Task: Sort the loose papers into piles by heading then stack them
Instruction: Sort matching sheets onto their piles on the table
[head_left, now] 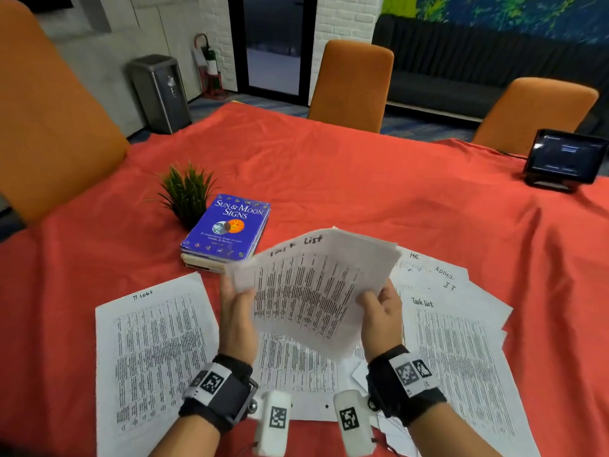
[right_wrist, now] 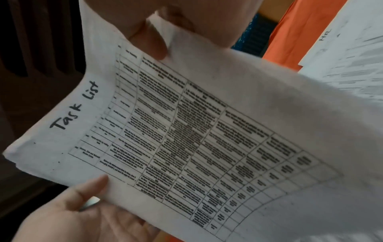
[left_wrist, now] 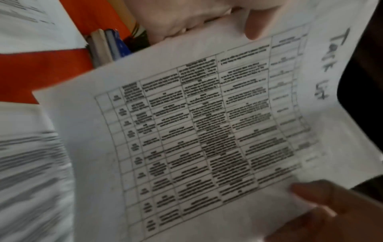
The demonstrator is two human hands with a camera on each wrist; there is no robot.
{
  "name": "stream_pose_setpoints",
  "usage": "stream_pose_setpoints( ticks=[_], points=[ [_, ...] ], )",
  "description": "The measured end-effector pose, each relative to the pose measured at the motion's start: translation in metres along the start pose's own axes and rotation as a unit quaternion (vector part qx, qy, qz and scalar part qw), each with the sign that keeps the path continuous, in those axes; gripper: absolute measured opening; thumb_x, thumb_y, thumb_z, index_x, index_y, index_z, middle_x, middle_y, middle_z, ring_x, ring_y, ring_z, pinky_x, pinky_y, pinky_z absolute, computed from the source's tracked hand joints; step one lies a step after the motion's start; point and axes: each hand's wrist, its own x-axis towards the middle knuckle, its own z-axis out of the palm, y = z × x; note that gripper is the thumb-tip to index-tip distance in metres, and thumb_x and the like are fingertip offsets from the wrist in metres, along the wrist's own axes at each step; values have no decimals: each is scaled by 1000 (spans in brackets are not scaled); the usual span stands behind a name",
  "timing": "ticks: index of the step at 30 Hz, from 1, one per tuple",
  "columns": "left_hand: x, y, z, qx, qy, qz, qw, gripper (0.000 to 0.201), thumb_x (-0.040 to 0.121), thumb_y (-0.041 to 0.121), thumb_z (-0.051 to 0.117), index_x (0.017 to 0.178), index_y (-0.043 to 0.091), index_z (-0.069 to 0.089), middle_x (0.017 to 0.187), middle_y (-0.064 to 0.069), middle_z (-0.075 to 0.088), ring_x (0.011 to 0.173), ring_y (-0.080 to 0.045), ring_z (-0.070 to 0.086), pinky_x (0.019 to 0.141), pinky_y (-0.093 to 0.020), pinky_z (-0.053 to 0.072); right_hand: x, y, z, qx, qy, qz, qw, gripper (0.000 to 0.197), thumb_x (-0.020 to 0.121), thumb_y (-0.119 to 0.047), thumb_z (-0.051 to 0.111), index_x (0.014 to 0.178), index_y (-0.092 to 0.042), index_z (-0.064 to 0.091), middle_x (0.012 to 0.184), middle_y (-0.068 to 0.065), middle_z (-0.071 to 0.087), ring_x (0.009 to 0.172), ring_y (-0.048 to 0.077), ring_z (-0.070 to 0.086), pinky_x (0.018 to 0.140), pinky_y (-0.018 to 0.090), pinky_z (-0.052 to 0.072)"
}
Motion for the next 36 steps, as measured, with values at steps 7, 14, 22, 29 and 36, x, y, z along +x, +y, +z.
stream_pose_setpoints(
  ticks=[7, 14, 22, 29, 36],
  points=[
    [-2, -11, 5, 36, 27, -41, 998, 26, 83, 23, 45, 108, 22, 53, 102, 7, 62, 87, 5, 57, 77, -19, 42, -1, 14, -1, -80, -22, 61, 995, 35, 78, -3, 47, 107, -15, 61, 97, 0, 71, 91, 15, 68, 77, 35, 55],
    [-7, 4, 25, 34, 6, 0, 999, 40, 88, -2, 42, 113, 26, 53, 107, 21, 60, 92, 18, 55, 78, -1, 41, 2, 8, 4, -64, 9, 54, 996, 31, 83, 13, 44, 79, -15, 58, 75, -2, 67, 70, 10, 64, 63, 26, 54],
    [-11, -48, -7, 120, -2, -106, 987, 15, 92, 21, 44, 104, 23, 53, 101, 5, 61, 94, -12, 54, 81, -15, 42, -1, 29, -8, -147, -19, 113, 983, 27, 91, 1, 46, 100, -19, 63, 101, 3, 70, 98, 21, 64, 89, 41, 52],
    [-7, -27, -35, 225, 41, -77, 970, 15, 102, 27, 36, 93, 33, 45, 75, 13, 48, 59, 5, 49, 60, -9, 41, 9, 19, -3, -162, -64, 61, 983, 20, 94, -7, 53, 107, -20, 59, 93, 1, 74, 81, 9, 70, 73, 30, 54],
    [11, -25, -173, 306, 152, -215, 915, 25, 95, 26, 41, 114, 21, 56, 106, -8, 64, 101, -30, 61, 94, -44, 49, -7, 51, -23, -195, -111, 163, 961, 23, 94, -12, 56, 114, -23, 58, 99, 6, 73, 86, 24, 71, 73, 36, 52]
  ],
)
